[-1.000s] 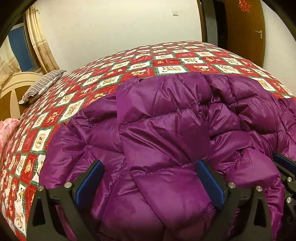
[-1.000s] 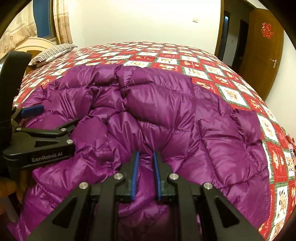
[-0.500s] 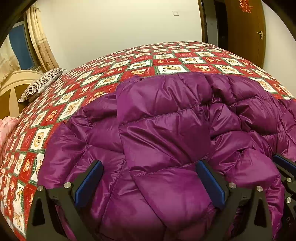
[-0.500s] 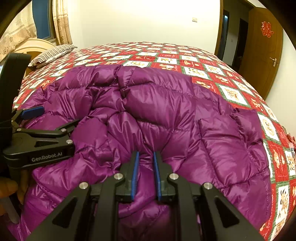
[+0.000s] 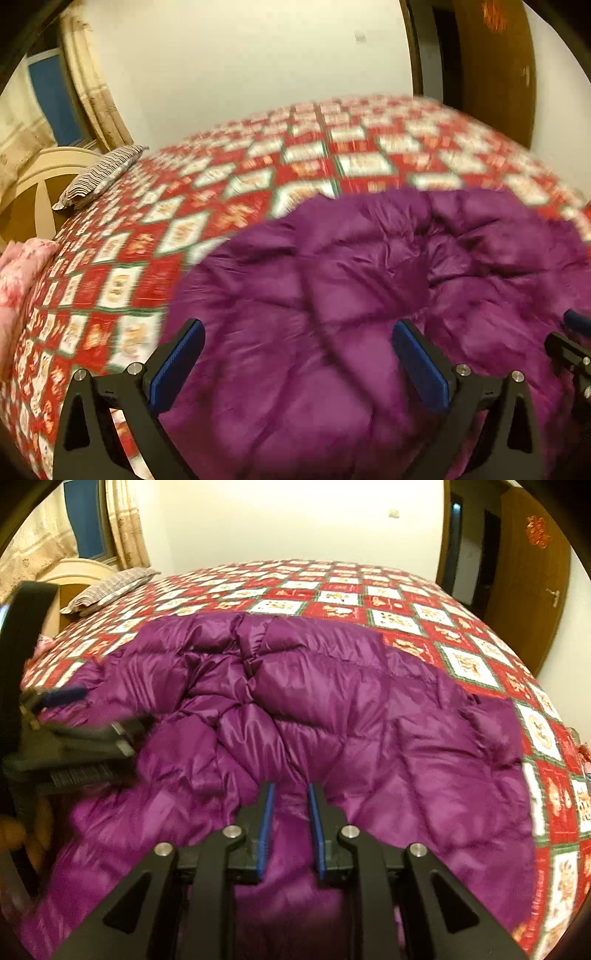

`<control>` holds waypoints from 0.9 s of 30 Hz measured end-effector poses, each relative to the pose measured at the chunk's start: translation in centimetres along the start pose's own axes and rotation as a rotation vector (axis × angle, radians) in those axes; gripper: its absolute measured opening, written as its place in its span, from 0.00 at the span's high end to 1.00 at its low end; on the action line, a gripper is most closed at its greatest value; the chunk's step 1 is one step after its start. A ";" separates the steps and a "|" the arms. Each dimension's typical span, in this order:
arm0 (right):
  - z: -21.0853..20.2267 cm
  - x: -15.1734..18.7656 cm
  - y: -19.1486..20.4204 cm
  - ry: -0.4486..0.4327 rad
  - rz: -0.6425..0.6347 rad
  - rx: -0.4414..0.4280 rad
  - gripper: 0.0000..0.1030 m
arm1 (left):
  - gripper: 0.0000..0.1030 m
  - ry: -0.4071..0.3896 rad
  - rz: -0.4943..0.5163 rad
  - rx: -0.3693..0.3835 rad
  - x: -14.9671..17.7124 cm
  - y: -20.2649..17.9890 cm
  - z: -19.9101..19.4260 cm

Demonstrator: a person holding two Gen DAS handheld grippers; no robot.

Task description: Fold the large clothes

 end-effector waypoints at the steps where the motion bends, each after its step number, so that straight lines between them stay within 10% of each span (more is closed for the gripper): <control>1: -1.2 0.2 -0.5 -0.017 0.014 0.003 0.53 | 0.01 -0.011 -0.007 0.014 0.4 1.0 -1.7; 3: -4.9 1.3 -1.8 -0.043 0.054 0.022 0.33 | 0.01 -0.023 0.001 0.012 2.7 3.6 -5.2; 15: -13.8 17.7 -1.5 0.074 0.181 0.039 0.33 | 0.01 0.109 -0.131 -0.067 22.3 14.5 -15.1; 27: -16.2 23.4 1.8 0.039 0.247 0.041 0.36 | 0.05 0.131 -0.200 0.130 25.8 12.3 -15.8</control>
Point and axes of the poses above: each gripper's, at about its wrist camera, not at the fingertips, and z roughly the way its jaws point, y to its left, x to its underside, the point moved 8 cm from there along z, roughly the way its jaws point, and after that the axes turned 9 degrees about -z, right-handed, at the moved point
